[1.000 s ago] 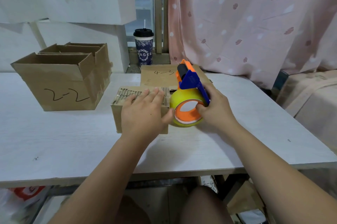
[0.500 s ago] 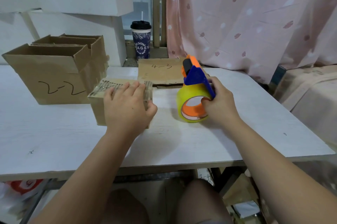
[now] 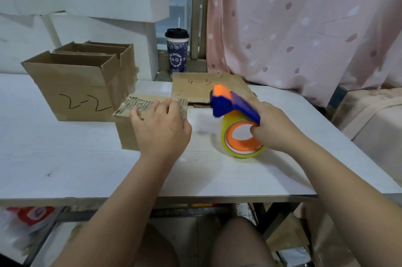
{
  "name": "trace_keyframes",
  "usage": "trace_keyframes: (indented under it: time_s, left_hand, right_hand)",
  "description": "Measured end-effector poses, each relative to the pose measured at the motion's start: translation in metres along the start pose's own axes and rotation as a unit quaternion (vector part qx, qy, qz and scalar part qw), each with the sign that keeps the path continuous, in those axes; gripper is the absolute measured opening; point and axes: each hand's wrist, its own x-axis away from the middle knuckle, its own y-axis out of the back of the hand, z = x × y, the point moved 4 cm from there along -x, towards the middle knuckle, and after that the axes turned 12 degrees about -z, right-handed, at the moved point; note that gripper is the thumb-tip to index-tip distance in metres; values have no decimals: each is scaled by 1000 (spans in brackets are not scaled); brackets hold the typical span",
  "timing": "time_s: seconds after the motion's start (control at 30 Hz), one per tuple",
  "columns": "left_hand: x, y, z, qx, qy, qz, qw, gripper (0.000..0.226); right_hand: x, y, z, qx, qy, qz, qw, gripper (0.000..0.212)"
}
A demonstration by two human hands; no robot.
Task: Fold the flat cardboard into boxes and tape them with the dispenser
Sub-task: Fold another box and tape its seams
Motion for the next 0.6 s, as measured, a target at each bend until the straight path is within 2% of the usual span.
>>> trace_keyframes:
  time_s: [0.07, 0.13, 0.2, 0.27, 0.4, 0.53, 0.6]
  left_hand:
    - [1, 1, 1, 4, -3, -8, 1000, 27]
    - [0, 1, 2, 9, -7, -15, 1000, 28]
    - [-1, 1, 3, 11, -11, -14, 1000, 28]
    - [-2, 0, 5, 14, -13, -7, 1000, 31]
    - [-2, -1, 10, 11, -18, 0, 1000, 36]
    - [-2, 0, 8, -2, -30, -6, 1000, 34]
    - [0, -2, 6, -18, -46, 17, 999, 43]
  right_hand:
    - [1, 2, -7, -108, -55, 6, 993, 89]
    - [4, 2, -7, -125, -66, 8, 990, 88]
    - [7, -1, 1, -66, -33, 2, 997, 87]
    - [5, -5, 12, 39, 22, 7, 999, 87]
    - [-2, -5, 24, 177, 67, 37, 981, 89]
    - [-4, -6, 32, 220, 82, 67, 970, 88]
    - [-7, -8, 39, 230, 94, 71, 966, 87]
